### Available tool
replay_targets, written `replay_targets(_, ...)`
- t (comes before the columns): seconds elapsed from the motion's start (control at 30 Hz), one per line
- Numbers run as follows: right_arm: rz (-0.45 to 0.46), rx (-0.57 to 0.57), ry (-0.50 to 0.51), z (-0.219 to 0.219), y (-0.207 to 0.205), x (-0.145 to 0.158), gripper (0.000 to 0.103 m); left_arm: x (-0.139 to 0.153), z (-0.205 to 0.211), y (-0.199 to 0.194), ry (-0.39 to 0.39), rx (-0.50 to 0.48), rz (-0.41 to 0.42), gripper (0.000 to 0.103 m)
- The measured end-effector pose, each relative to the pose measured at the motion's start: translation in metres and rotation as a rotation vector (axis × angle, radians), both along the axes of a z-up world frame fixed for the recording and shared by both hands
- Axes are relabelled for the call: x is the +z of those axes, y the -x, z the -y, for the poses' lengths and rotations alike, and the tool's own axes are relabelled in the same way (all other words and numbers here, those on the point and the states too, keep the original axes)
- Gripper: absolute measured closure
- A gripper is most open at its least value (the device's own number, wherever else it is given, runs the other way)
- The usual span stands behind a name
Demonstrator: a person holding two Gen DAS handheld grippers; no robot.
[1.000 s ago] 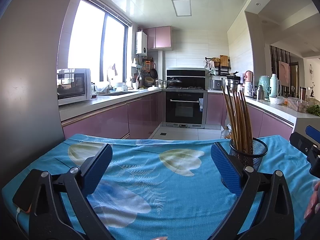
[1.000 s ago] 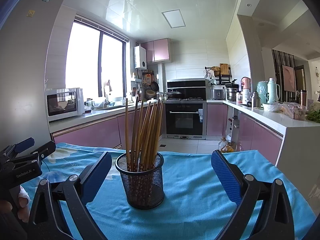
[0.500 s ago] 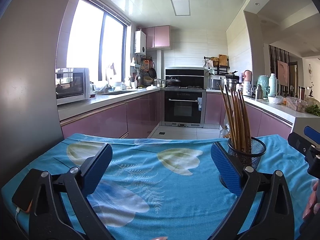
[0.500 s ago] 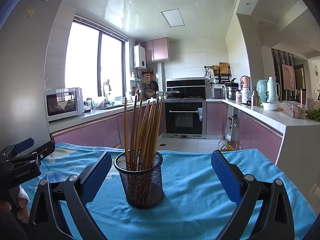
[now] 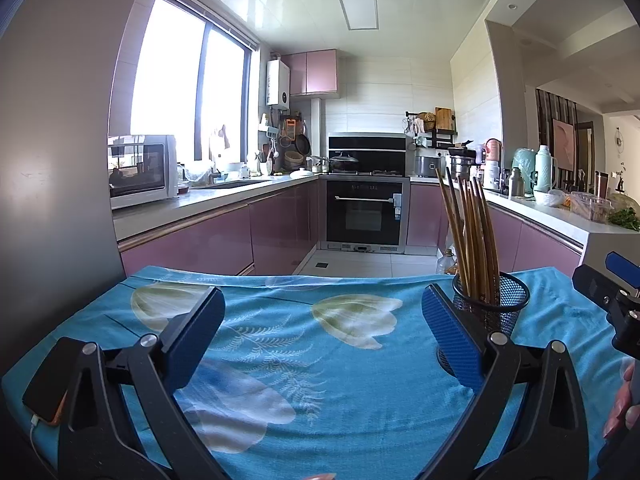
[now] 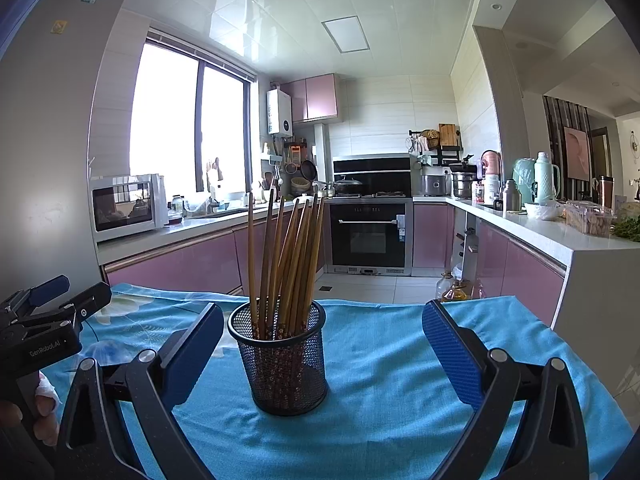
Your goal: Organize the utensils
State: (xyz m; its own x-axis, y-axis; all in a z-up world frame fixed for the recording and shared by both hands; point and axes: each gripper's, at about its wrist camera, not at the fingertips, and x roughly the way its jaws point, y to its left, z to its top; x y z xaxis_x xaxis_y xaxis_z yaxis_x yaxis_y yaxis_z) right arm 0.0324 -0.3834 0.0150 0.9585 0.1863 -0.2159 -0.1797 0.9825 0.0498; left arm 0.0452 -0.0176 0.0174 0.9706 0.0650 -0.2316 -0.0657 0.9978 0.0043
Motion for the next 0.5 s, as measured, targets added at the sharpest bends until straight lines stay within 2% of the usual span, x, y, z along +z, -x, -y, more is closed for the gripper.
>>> replay_targets(0.5,-0.001,-0.002,0.0,0.0011,0.0,-0.0006,0.007,-0.0007,-0.0003,-0.0011,0.001,-0.006,-0.005,0.006)
